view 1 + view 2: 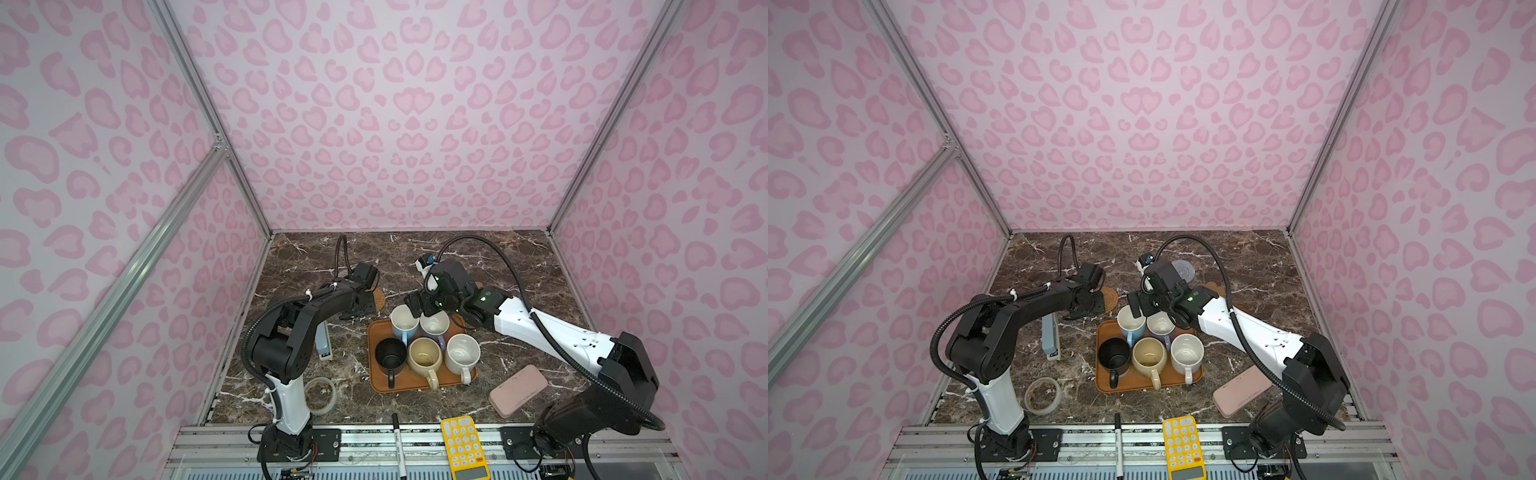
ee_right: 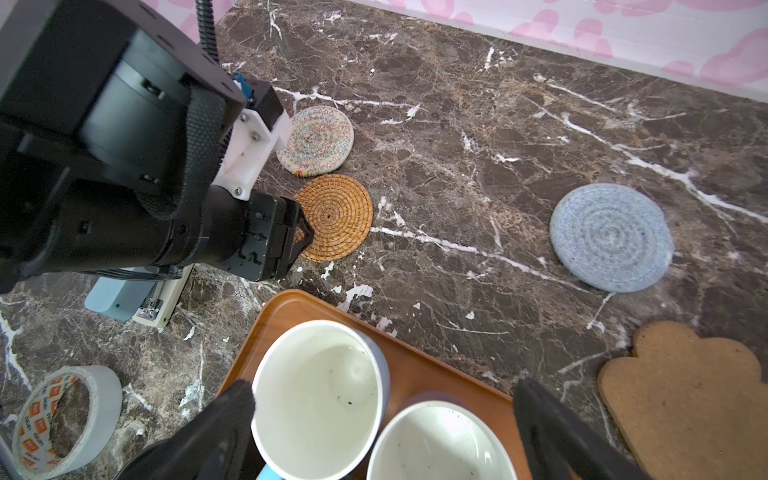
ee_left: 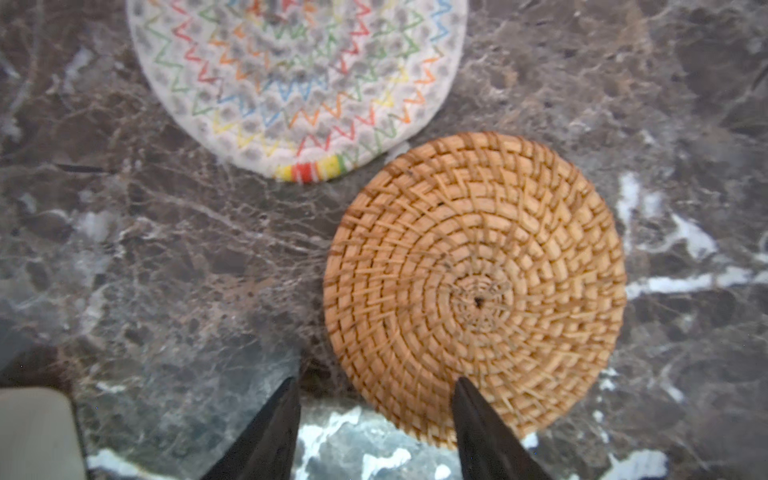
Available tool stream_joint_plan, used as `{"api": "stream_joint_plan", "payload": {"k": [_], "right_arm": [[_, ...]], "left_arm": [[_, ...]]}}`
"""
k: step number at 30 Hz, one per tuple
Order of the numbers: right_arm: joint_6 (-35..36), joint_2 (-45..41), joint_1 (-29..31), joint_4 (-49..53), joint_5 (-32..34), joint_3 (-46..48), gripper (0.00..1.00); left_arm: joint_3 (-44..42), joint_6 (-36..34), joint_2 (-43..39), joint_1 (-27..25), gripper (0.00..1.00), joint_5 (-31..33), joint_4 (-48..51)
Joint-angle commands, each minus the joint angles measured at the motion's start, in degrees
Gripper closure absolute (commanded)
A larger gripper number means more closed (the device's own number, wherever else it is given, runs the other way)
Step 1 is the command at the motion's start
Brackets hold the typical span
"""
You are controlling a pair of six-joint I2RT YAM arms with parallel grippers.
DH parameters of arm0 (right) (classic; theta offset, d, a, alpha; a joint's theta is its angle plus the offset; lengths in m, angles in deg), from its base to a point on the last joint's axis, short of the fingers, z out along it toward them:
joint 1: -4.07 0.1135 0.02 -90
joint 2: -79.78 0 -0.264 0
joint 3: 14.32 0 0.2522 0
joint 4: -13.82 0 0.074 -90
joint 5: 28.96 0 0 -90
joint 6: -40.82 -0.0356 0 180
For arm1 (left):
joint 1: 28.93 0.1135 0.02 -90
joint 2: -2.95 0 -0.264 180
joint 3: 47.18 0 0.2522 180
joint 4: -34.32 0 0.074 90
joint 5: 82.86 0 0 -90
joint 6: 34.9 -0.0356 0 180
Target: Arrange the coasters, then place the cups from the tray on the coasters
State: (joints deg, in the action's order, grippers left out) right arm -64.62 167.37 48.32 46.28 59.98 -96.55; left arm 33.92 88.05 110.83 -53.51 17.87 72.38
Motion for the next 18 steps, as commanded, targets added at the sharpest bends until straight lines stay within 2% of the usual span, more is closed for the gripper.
{"api": "stream_joint_plan", "payload": {"k": [1,7,13,18], "right_arm": [[0.2,0.4,0.1,-0.1,1.0,0.4,0.01],[0.4,0.4,0.1,0.4,1.4,0.5,0.01],[0.7,0.2,-0.3,1.2,3.0,0.4,0.01],[0.9,-0.1,-0.7,1.8,3.5,0.5,0.01]], "left_arm": [[3.1,0.7,2.4,-0.9,0.41,0.2,2.2],[9.3,2.2,7.6,-1.4,0.44,3.1,5.6],[14.8,2.3,10.3,-2.0,0.46,1.3,4.8],[18.4,3.0,12.8,-2.1,0.45,2.4,6.7]]}}
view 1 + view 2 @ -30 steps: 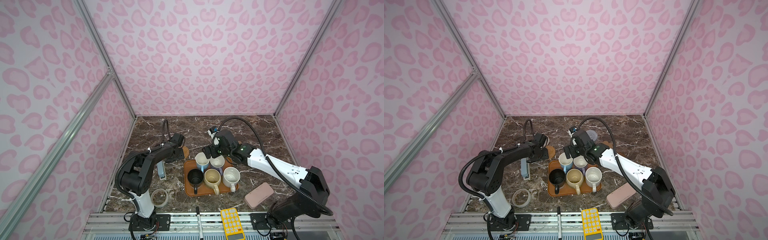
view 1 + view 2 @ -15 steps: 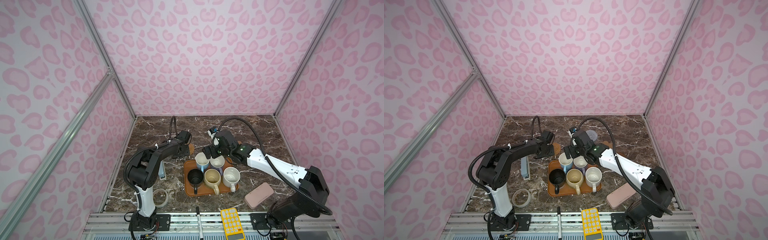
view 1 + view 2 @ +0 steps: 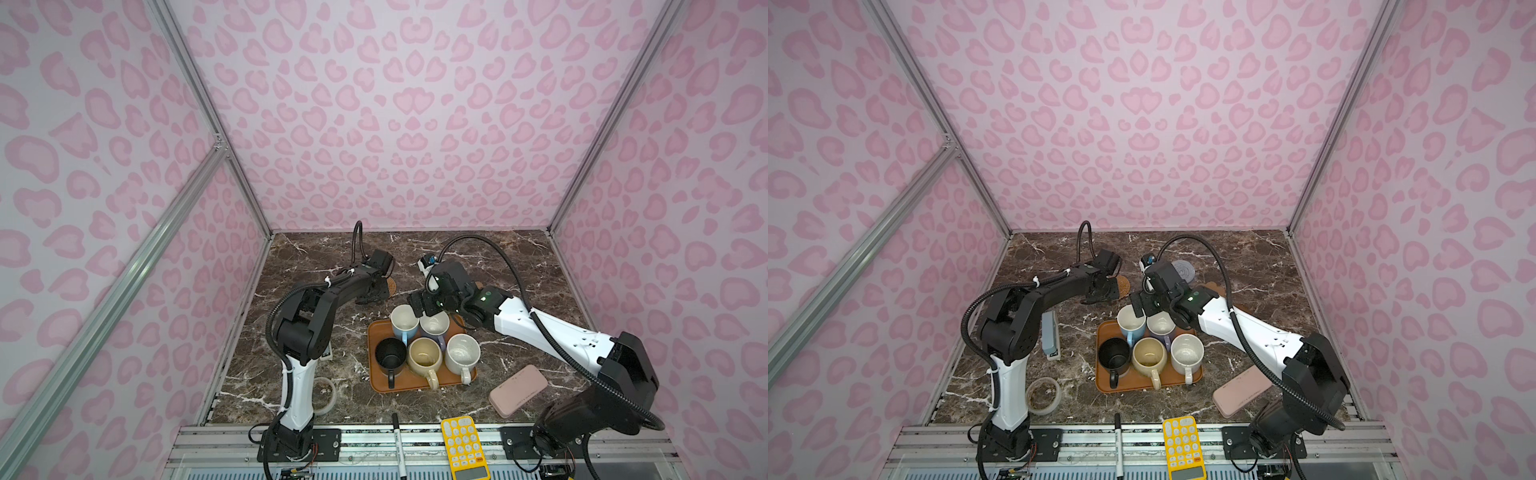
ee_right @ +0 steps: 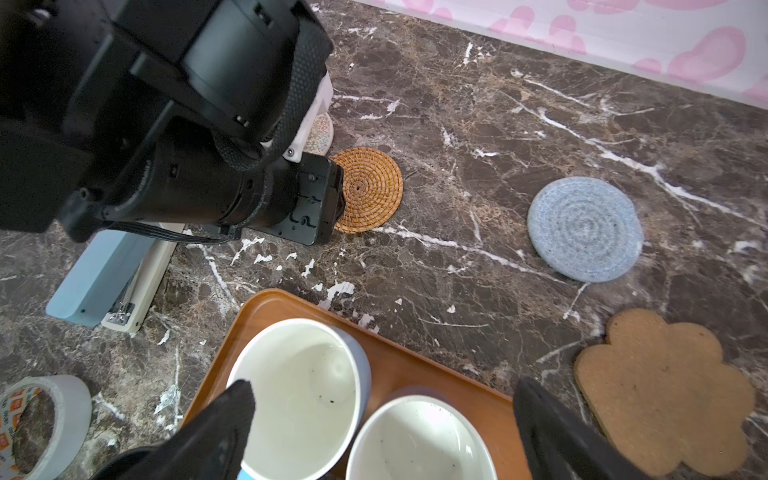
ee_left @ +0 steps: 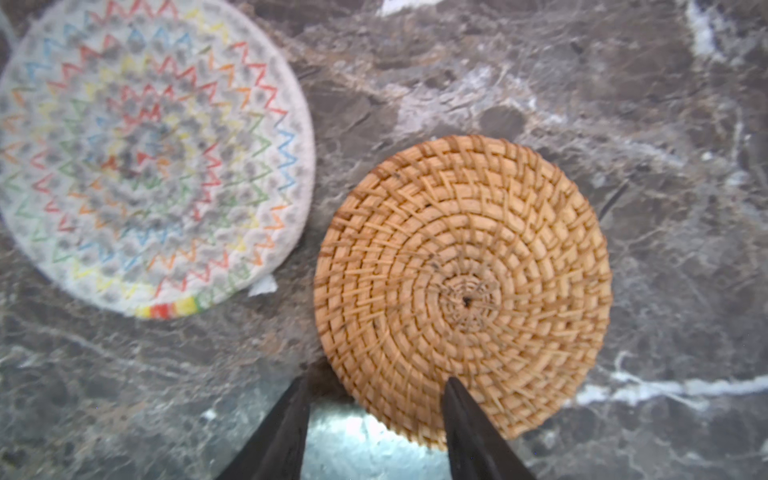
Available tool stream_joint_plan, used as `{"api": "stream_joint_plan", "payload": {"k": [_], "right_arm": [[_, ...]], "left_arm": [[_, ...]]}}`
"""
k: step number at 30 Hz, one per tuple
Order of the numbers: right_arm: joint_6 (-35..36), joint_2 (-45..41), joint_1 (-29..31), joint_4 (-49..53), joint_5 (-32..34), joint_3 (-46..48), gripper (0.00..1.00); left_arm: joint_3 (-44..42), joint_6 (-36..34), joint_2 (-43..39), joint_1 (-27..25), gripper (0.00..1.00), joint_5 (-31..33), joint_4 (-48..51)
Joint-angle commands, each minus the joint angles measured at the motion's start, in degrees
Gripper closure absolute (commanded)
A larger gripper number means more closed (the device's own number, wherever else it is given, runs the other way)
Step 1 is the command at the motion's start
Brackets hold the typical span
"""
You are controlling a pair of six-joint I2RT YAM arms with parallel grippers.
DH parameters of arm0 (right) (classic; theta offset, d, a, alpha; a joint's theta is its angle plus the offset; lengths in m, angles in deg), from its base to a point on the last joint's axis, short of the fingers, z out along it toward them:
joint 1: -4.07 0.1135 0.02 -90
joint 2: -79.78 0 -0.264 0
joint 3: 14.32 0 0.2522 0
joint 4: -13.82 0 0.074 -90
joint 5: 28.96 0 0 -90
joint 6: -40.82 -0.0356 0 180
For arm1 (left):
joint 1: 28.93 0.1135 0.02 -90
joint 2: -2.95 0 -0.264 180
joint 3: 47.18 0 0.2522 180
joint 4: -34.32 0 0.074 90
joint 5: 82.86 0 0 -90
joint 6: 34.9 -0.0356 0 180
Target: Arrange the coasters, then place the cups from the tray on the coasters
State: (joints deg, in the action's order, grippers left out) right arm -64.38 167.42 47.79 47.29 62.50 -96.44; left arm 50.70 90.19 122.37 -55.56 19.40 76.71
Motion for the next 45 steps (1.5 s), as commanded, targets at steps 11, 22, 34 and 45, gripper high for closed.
{"api": "stream_joint_plan", "payload": {"k": [11,22,34,45], "right_arm": [[1.5,-0.3,-1.0,1.9,1.0,0.4,0.01],[1.8,-2.4,-4.5,2.3,-2.4,0.2,0.01],[1.9,-7.8,-13.7,-0.9,-9.1,5.1,0.01],[3.7,-11.4,-21.4,-6.9,-7.7,7.6,0.02]], "left_arm": [[4.2,2.2,3.5,0.0,0.46,0.8,0.6],[5.5,2.6,-0.3,1.0,0.43,-2.3,-1.6],[-4.8,4.8,-22.1,3.7,0.39,-5.7,-10.3],[-34.6,3.6,-52.5,-0.2,0.03,7.6,-34.9]]}}
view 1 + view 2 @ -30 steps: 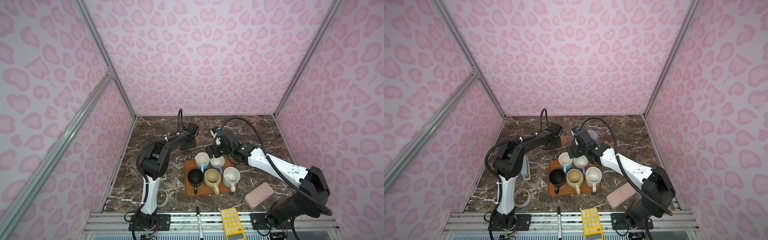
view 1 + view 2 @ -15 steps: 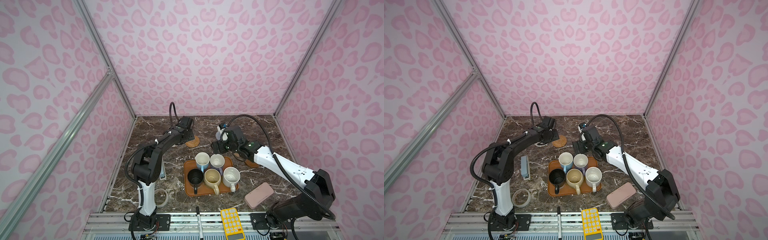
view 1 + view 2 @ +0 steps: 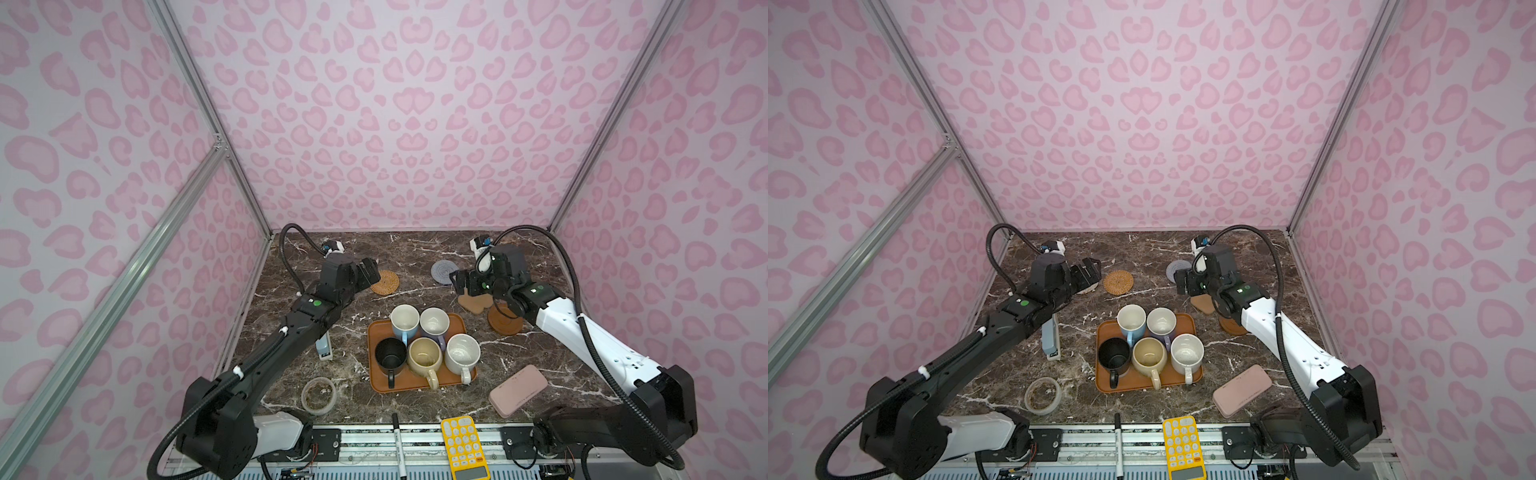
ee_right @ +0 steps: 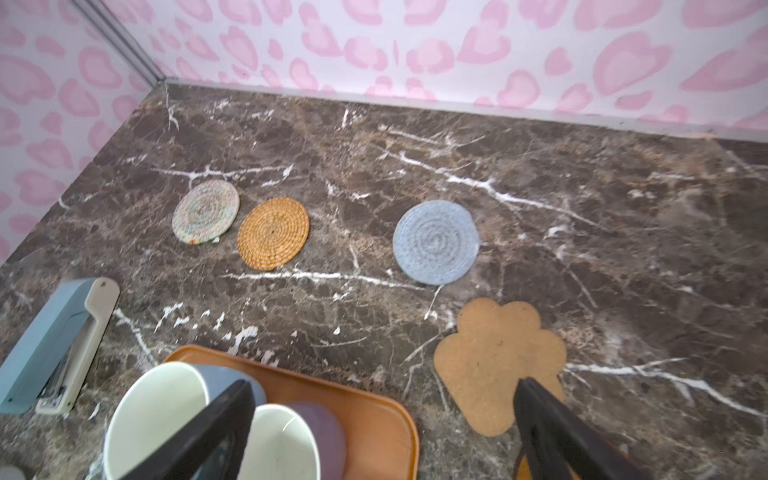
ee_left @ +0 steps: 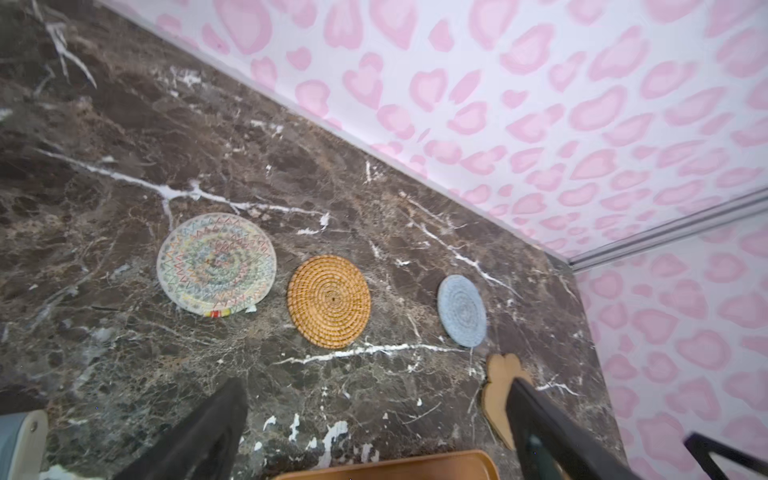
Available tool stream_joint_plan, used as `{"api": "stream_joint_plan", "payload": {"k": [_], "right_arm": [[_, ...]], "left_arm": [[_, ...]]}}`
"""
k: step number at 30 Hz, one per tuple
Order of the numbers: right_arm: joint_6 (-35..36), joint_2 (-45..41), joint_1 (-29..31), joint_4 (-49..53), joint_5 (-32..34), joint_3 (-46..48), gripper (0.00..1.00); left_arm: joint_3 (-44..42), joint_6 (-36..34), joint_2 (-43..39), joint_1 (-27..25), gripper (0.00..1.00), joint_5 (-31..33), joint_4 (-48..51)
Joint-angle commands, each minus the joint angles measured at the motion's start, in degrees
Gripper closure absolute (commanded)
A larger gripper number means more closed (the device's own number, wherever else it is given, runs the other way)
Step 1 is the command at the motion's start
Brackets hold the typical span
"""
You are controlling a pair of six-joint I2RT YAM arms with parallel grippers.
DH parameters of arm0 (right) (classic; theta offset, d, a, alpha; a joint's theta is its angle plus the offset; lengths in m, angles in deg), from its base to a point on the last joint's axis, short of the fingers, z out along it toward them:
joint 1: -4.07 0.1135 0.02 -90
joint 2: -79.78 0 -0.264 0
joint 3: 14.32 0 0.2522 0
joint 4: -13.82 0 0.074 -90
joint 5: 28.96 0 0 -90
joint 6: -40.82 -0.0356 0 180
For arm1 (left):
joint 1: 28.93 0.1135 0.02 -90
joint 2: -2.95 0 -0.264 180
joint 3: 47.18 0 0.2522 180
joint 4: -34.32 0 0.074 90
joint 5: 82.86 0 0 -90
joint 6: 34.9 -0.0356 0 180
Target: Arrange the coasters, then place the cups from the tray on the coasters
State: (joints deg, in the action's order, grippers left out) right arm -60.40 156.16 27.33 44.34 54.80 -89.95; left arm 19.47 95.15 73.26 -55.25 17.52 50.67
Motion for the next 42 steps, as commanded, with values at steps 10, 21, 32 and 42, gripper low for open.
{"api": "stream_joint_plan", "payload": {"k": [10,21,32,42], "right_arm": [[1.5,11.0,-5.1,-1.8,-1.8,-4.6,0.06],[3.4,30.1,-5.2,4.7,4.1,-19.7,0.08],[4.7,46.4,-6.4,9.5,1.0,-34.3,0.09],[5.8,56.4,-7.7,14.2,-3.6,-43.5,0.18]], "left_arm": [[2.6,-6.0,-4.4,0.5,0.04,14.0,3.5],[3.6,-10.5,0.9,-0.6,0.04,-4.4,-1.4],[4.1,-4.7,8.5,-0.8,0.03,-10.3,-6.6],[7.0,-5.9,13.3,-4.4,0.03,-10.9,-8.9]]}}
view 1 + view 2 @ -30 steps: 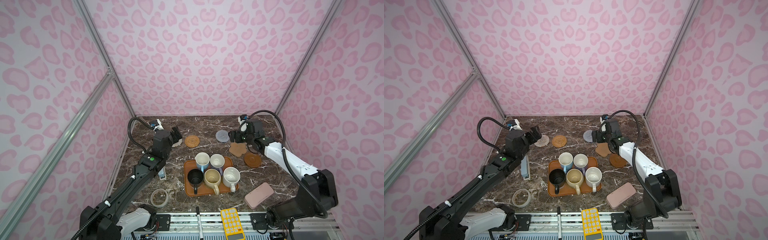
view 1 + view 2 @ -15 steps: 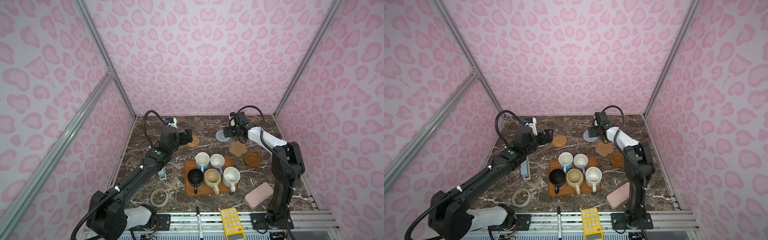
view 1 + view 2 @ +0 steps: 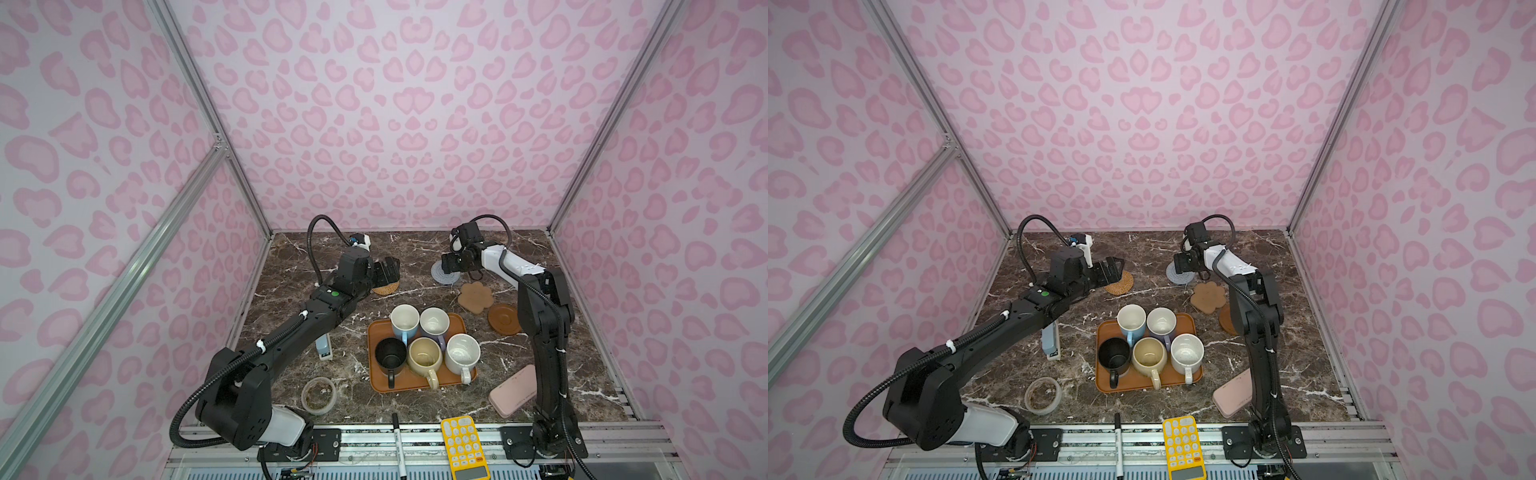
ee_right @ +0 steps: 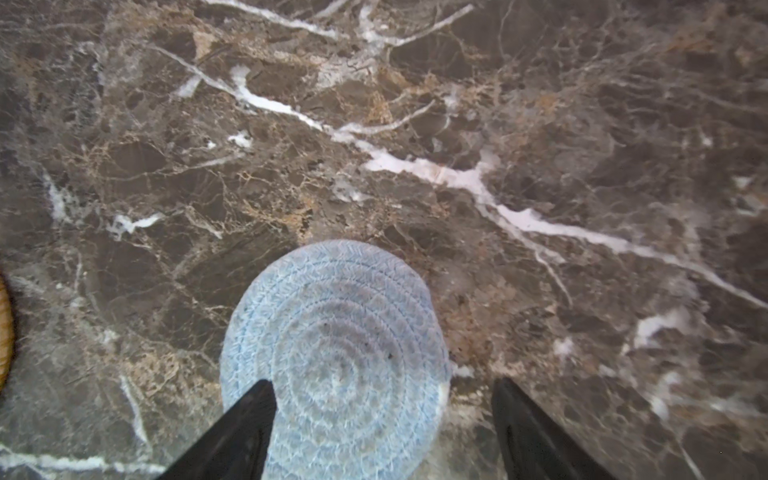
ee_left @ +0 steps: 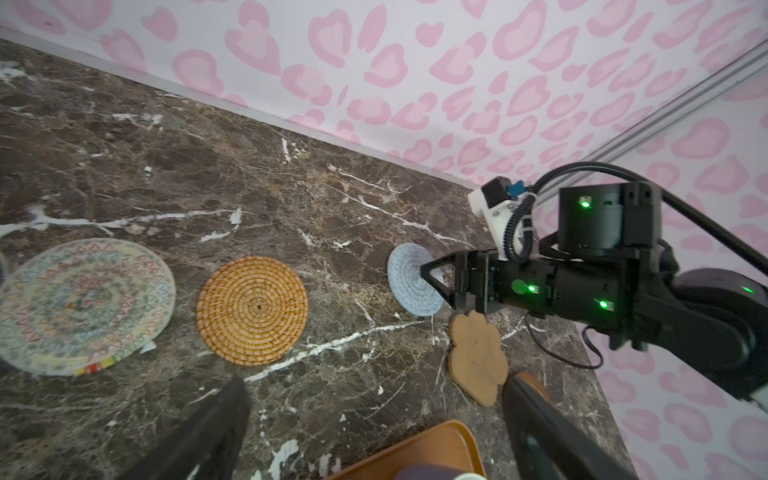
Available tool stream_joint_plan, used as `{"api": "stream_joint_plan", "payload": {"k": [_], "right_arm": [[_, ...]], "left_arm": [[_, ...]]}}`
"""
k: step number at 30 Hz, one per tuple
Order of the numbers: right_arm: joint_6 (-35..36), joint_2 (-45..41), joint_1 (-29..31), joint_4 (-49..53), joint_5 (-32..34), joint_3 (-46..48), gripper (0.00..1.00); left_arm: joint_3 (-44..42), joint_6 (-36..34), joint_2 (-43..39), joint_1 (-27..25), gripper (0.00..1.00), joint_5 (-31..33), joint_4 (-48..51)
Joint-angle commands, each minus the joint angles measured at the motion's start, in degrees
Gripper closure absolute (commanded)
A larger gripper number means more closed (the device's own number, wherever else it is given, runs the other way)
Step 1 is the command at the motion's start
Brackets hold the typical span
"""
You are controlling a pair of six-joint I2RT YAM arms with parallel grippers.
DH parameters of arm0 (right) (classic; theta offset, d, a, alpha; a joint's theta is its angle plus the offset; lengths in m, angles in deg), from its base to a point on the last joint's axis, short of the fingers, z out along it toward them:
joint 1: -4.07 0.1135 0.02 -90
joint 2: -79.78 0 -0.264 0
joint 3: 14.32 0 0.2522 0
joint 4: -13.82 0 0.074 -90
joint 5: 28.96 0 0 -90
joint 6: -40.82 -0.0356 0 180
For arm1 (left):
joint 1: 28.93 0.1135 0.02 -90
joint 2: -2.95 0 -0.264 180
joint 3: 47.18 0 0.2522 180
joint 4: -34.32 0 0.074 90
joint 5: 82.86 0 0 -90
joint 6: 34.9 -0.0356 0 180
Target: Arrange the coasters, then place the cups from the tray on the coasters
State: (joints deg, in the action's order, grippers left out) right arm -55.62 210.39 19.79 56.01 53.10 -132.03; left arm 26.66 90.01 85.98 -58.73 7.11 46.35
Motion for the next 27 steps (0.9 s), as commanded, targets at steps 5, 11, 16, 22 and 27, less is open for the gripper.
{"api": "stream_joint_plan", "payload": {"k": [5,11,16,22,27], "right_arm": [[1.7,4.6,-0.1,4.8,-1.7,-4.0,0.22],[3.1,5.7,0.9,7.0,-1.1,-4.7,0.25],[5.3,5.1,2.5,8.8,0.4,-3.8,0.29],[6.5,4.4,4.1,11.3,-0.4,-2.7,0.36],[5.1,3.0,6.7,10.8,-1.1,-0.5,0.36]], "left_arm": [[3.1,-3.4,2.1,-2.8,0.03,3.2,-0.4],[2.7,-2.0,1.7,-3.0,0.03,4.7,0.0],[2.7,-1.7,0.9,-3.0,0.03,6.8,1.8],[5.9,-1.5,1.7,-4.1,0.03,13.6,8.7],[3.7,0.2,0.0,-4.2,0.03,11.5,4.8]]}}
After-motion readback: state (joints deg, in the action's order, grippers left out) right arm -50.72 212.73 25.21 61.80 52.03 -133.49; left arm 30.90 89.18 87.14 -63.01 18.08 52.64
